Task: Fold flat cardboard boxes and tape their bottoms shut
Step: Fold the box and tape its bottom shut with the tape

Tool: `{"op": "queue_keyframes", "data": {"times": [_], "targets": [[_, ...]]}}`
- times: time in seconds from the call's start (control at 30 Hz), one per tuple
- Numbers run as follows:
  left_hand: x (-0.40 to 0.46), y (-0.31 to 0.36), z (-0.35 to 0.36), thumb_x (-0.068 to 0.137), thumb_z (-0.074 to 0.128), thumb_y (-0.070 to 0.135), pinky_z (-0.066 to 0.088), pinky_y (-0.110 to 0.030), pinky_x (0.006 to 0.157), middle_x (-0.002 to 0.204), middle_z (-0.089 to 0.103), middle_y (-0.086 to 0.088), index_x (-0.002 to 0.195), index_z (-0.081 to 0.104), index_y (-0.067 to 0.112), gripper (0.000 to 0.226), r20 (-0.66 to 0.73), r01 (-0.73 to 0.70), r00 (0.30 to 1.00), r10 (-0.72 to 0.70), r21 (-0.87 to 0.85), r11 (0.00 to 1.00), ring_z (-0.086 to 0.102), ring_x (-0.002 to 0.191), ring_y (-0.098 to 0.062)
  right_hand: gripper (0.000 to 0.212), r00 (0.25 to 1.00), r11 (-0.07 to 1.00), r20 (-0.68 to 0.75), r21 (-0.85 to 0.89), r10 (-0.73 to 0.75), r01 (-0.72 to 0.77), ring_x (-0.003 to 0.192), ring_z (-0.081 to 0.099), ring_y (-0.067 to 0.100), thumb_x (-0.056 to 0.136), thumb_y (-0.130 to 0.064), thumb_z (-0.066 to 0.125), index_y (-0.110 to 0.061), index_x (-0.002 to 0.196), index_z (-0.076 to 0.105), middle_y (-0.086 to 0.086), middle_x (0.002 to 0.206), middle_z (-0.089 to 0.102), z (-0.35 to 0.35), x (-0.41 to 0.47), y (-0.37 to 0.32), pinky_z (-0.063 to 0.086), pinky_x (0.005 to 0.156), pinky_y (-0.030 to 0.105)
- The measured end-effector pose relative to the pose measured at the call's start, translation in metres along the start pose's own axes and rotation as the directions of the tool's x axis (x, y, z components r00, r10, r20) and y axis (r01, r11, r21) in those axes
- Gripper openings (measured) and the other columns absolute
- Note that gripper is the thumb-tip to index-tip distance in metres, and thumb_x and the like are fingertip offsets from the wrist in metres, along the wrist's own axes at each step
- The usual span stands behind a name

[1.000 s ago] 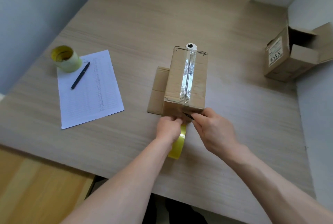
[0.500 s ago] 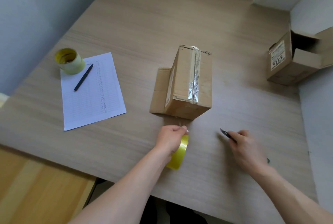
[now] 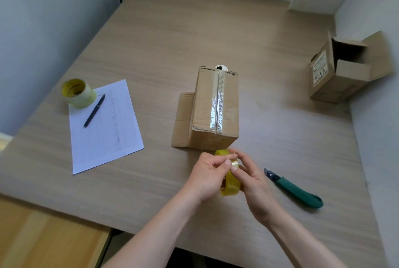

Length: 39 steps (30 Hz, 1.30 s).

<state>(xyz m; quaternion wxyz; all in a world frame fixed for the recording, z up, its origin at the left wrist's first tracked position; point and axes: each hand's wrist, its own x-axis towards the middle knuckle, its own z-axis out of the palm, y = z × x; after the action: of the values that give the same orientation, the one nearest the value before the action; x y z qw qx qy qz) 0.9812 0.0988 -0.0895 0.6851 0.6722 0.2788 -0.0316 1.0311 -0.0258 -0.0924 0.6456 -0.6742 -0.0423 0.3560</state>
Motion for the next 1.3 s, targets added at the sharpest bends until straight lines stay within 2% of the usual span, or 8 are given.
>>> {"op": "queue_keyframes", "data": {"times": [0.17, 0.33, 0.5, 0.87, 1.03, 1.1, 1.2, 1.3], "targets": [[-0.005, 0.001, -0.004, 0.092, 0.048, 0.048, 0.049, -0.036, 0.073, 0.093, 0.042, 0.002, 0.119, 0.065, 0.046, 0.032, 0.024, -0.359, 0.879, 0.476, 0.691, 0.628, 0.049, 0.087, -0.02, 0.012, 0.999, 0.999, 0.006, 0.007, 0.039, -0.039, 0.054, 0.059, 0.025, 0.096, -0.015, 0.058, -0.018, 0.096, 0.07, 0.018, 0.076, 0.068, -0.009, 0.002, -0.017, 0.051, 0.048, 0.03], [0.011, 0.016, -0.019, 0.08, 0.064, 0.055, 0.047, -0.043, 0.09, 0.123, 0.051, -0.006, 0.135, 0.055, 0.029, 0.061, -0.074, -0.294, 0.713, 0.698, 0.872, 0.392, 0.05, 0.111, -0.031, 0.017, 0.988, 0.999, -0.152, -0.049, 0.001, -0.009, 0.048, 0.057, 0.024, 0.093, -0.008, 0.062, -0.014, 0.078, 0.066, 0.015, 0.06, 0.059, -0.035, 0.018, -0.031, 0.05, 0.044, 0.031], [0.068, 0.041, -0.037, 0.061, 0.089, 0.039, 0.05, -0.055, 0.088, 0.125, 0.06, -0.021, 0.119, 0.071, 0.018, 0.064, 0.152, -0.341, 0.771, 0.619, 0.919, 0.199, 0.051, 0.12, -0.048, 0.012, 0.986, 0.997, -0.168, -0.071, -0.021, 0.009, 0.043, 0.054, 0.019, 0.094, -0.002, 0.059, 0.001, 0.082, 0.06, 0.019, 0.061, 0.053, -0.058, 0.036, -0.037, 0.046, 0.04, 0.026], [0.12, 0.021, -0.073, 0.054, 0.085, 0.053, 0.052, -0.045, 0.073, 0.112, 0.046, -0.006, 0.126, 0.05, 0.024, 0.085, 0.405, -0.5, 0.593, 0.696, 0.863, -0.076, 0.039, 0.099, -0.028, 0.016, 0.989, 0.994, -0.148, -0.105, -0.024, 0.008, 0.046, 0.054, 0.026, 0.094, -0.004, 0.06, -0.008, 0.079, 0.063, 0.017, 0.059, 0.057, -0.059, 0.044, -0.044, 0.047, 0.044, 0.03], [0.128, 0.057, -0.079, 0.045, 0.085, 0.062, 0.038, -0.048, 0.101, 0.128, 0.049, -0.006, 0.144, 0.04, 0.024, 0.115, 0.48, -0.474, 0.752, 0.451, 0.87, -0.136, 0.037, 0.116, -0.028, 0.018, 0.997, 0.925, -0.046, -0.377, -0.065, 0.043, 0.049, 0.055, 0.017, 0.091, -0.01, 0.061, -0.018, 0.075, 0.065, 0.002, 0.054, 0.056, -0.042, 0.048, -0.058, 0.048, 0.045, 0.03], [0.118, 0.067, -0.079, 0.054, 0.071, 0.074, 0.032, -0.047, 0.104, 0.129, 0.052, -0.001, 0.142, 0.046, 0.024, 0.104, 0.461, -0.502, 0.735, 0.498, 0.863, -0.058, 0.044, 0.12, -0.026, 0.011, 0.997, 0.88, -0.033, -0.472, -0.074, 0.05, 0.05, 0.057, 0.02, 0.086, -0.02, 0.061, -0.022, 0.077, 0.065, 0.0, 0.054, 0.057, -0.035, 0.05, -0.063, 0.049, 0.046, 0.031], [0.086, 0.068, -0.068, 0.069, 0.066, 0.066, 0.047, -0.028, 0.086, 0.106, 0.069, -0.002, 0.119, 0.069, 0.018, 0.07, 0.294, -0.619, 0.754, 0.587, 0.618, 0.485, 0.062, 0.099, -0.02, 0.014, 0.996, 0.844, -0.035, -0.534, -0.084, 0.052, 0.05, 0.059, 0.023, 0.076, -0.033, 0.058, -0.023, 0.082, 0.066, -0.002, 0.053, 0.057, -0.023, 0.05, -0.069, 0.053, 0.046, 0.036], [0.064, 0.057, -0.055, 0.079, 0.073, 0.038, 0.047, -0.025, 0.067, 0.074, 0.065, 0.007, 0.093, 0.077, 0.016, 0.026, 0.283, -0.597, 0.802, 0.527, 0.412, 0.688, 0.059, 0.072, -0.007, 0.012, 0.996, 0.836, -0.016, -0.545, -0.082, 0.06, 0.049, 0.06, 0.024, 0.079, -0.035, 0.062, -0.024, 0.081, 0.066, -0.001, 0.053, 0.058, -0.009, 0.048, -0.071, 0.053, 0.048, 0.044]]}}
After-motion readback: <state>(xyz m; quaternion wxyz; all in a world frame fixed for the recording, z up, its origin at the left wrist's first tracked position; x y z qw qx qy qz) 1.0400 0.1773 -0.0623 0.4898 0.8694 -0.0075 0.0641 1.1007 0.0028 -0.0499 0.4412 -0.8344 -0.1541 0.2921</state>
